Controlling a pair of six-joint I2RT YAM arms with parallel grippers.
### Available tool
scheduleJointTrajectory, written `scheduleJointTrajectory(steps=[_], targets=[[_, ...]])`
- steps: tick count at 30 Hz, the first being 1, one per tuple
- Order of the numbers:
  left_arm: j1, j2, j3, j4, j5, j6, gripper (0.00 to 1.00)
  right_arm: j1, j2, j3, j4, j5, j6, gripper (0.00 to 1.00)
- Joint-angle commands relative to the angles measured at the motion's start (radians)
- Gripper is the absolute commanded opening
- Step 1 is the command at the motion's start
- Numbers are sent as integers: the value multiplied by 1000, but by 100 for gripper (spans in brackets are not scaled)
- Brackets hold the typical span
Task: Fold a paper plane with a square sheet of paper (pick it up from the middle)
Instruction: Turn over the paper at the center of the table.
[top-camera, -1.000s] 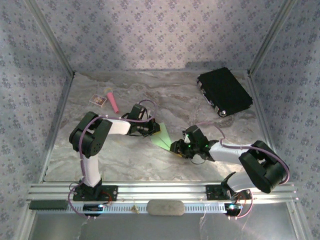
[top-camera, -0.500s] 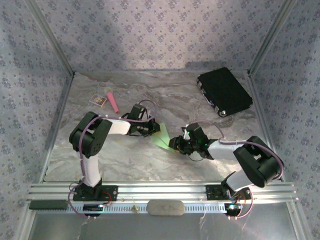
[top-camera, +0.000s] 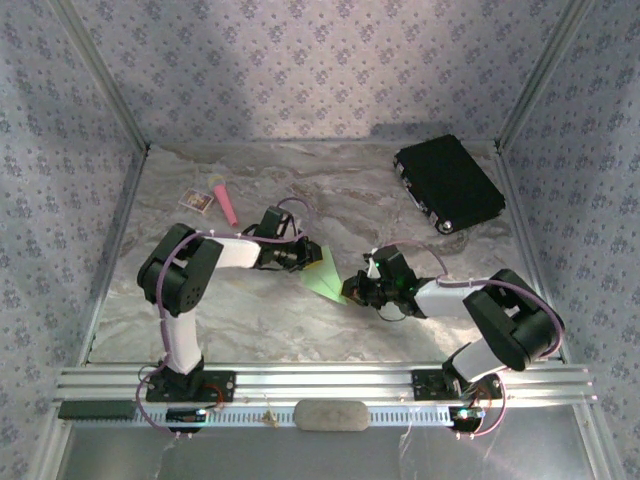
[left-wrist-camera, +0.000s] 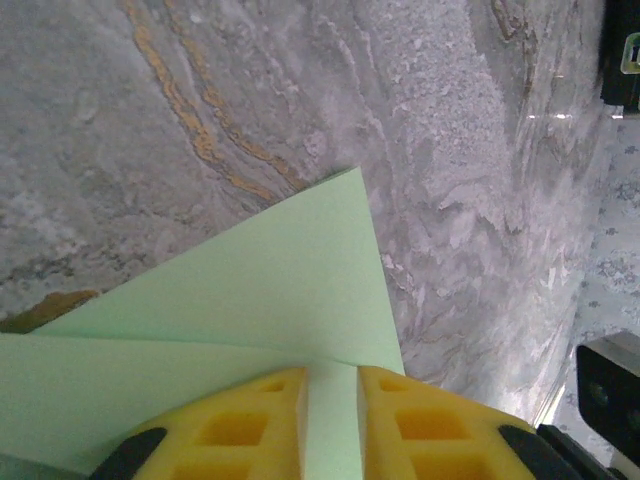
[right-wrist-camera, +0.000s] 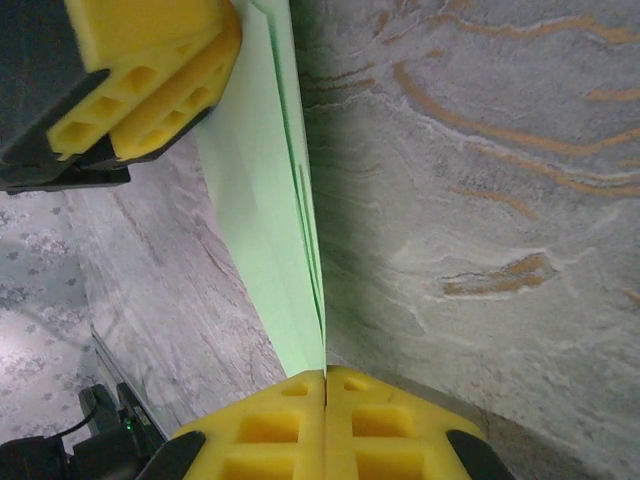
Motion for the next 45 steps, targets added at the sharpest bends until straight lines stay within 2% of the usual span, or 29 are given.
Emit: scheduleJointTrajectory(steps=[1,6,11,16,21,30,38,45], targets=[[3,-94,18,-45,-4,18,27,-1,-24,5,-21,11,-25,2],[5,-206,12,-152,-82,106,36,25,-51,61,-161,46,-118,1],[14,-298,1,-252,-186,204,41,29,-78,65,-201,80,-154,1],[31,-403,-62,-236,-247,232,43,31,-113,88,-268,115,-200,1],[41,-490,-136,-208,-285,238,43,53,-170,88,-291,207,-214,1],[65,-570,-208,-202,-295,221,42,68,-251,86,-359,286,-241,1],[77,-667,-266,-206,-305,195,43,99,-354,144,-549,418,-363,1],[82,-722,-287,-240,-299,195,43,128,-427,163,-630,513,-369,1]])
